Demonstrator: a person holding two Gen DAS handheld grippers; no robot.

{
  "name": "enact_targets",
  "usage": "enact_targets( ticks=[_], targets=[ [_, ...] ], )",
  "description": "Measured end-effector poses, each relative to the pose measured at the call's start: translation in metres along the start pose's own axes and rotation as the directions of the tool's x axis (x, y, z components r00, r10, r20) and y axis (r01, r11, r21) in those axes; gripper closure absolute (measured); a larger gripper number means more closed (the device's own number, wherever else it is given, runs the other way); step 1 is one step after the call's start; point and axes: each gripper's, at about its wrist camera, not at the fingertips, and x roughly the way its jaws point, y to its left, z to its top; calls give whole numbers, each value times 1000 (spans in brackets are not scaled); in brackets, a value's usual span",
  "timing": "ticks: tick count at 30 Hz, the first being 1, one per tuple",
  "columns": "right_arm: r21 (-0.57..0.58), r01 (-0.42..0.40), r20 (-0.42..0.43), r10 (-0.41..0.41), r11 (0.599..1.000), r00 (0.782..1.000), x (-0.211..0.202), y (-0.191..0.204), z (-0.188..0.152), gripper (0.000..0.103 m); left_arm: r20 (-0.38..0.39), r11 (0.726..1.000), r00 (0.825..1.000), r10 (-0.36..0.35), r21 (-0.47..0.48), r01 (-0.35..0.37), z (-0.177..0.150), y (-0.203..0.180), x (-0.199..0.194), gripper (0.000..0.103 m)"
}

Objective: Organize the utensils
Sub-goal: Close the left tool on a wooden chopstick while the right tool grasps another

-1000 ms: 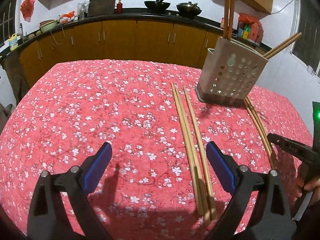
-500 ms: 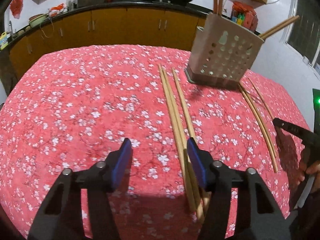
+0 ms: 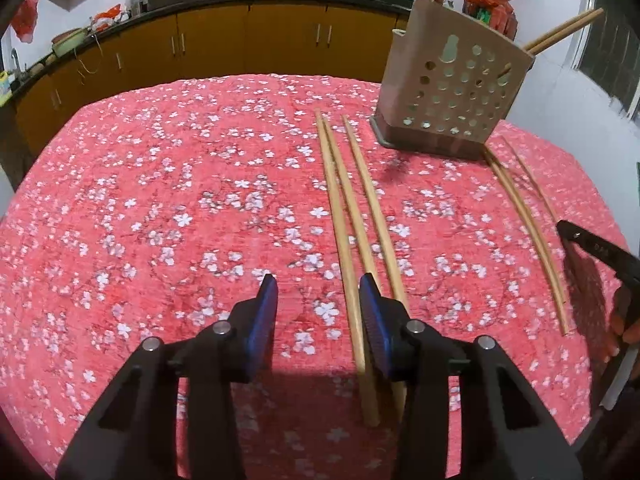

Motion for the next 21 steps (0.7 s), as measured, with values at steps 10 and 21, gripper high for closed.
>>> enact_targets(
  ticks=[10, 21],
  targets=[
    [-13, -23, -10, 23, 1000, 1000, -5, 3, -5, 95, 9, 999, 999, 35, 33, -35, 3, -9, 5, 68],
    [-32, -27, 4, 27, 999, 1000, 0, 4, -3, 95, 23, 991, 992, 126, -39, -125, 29, 24, 23, 94]
  ],
)
